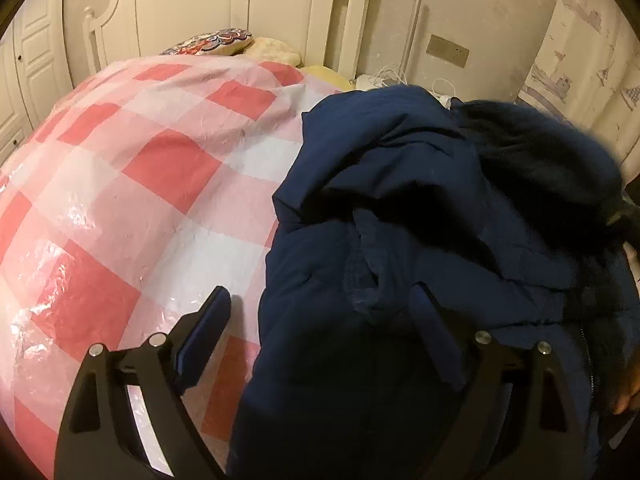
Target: Fold large clothes
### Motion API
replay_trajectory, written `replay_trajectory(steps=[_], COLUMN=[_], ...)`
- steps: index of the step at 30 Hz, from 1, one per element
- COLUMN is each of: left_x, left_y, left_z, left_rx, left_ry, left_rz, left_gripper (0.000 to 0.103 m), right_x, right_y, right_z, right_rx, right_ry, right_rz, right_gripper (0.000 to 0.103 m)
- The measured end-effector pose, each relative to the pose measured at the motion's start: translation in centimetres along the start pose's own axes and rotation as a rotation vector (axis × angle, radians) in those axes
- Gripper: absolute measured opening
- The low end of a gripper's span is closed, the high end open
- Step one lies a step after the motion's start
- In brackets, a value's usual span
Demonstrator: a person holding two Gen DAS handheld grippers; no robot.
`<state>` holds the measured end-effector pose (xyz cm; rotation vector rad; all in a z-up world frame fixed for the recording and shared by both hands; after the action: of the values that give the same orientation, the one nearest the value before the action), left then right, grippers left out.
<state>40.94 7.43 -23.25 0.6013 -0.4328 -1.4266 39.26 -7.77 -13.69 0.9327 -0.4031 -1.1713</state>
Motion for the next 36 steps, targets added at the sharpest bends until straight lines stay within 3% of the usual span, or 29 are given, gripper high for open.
replay_trajectory(steps=[4,6,8,10,13,15,17,19,22,25,27,29,31,33,36], left_x=[-0.1,-0.2,-0.2,-0.2,-0.3,-0.3,-0.3,-0.4,-0.4,-0.5,-0.5,-0.5,-0.6,-0.6,-0.6], left_y=[0.0,0.0,0.0,0.0,0.0,0.0,0.0,0.0,0.0,0.0,0.0,0.0,-0.1,-0.1,-0.1], left_z=[0.0,-0.1,-0.1,-0.1,-0.2,-0.2,-0.3,-0.3,-0.4,-0.4,-0.4,-0.4,-0.4,-0.4,-0.4], left_rx=[-0.005,-0.007,-0.007,-0.008,-0.009,-0.010,-0.011,-0.011,-0.011,-0.012,-0.013,-0.013,-0.013,-0.014,-0.014], left_ry=[-0.005,-0.007,-0.005,-0.004,0.002,0.003,0.005,0.005,0.006,0.007,0.007,0.008,0.009,0.008,0.008], left_rz=[0.005,0.007,0.006,0.006,0.005,0.005,0.005,0.005,0.005,0.005,0.005,0.006,0.008,0.009,0.009], left_gripper=[0.092,0.092,0.093,0.093,0.094,0.095,0.095,0.095,0.096,0.097,0.097,0.097,0.098,0.098,0.098], right_x=[6.5,10.0,13.1,14.7,15.6,15.7,16.0,16.3,15.3,15.0,15.7,17.0,17.5,17.6,19.0], right_y=[-0.1,-1.7,-4.0,-5.4,-6.3,-6.1,-6.3,-6.7,-5.7,-4.8,-5.3,-7.0,-8.8,-8.8,-7.9], right_z=[5.8,7.0,7.4,7.6,7.4,7.3,6.9,6.8,8.7,11.2,11.3,9.8,8.5,9.7,14.5], right_rx=[0.216,0.261,0.242,0.213,0.210,0.211,0.188,0.170,0.212,0.249,0.218,0.106,0.007,0.048,0.220], right_ry=[0.155,0.206,0.172,0.119,0.146,0.114,0.066,0.052,0.066,0.064,0.033,0.003,0.011,-0.011,-0.230], right_rz=[-0.409,-0.604,-0.721,-0.739,-0.786,-0.751,-0.725,-0.721,-0.653,-0.598,-0.595,-0.607,-0.643,-0.651,-0.640], right_gripper=[0.036,0.036,0.054,0.095,0.095,0.090,0.073,0.045,0.032,0.032,0.032,0.035,0.045,0.054,0.056])
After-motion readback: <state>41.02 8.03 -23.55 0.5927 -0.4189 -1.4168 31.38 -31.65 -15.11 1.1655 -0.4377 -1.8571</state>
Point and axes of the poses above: each gripper's, at about its wrist camera, not at the fingertips, and z roughly against the way its jaws point, x to its right, y to its top, the point moved 10 cm from there along -z, roughly the way its jaws point, and after that the axes turned 13 degrees about y, right-handed, at the moved point
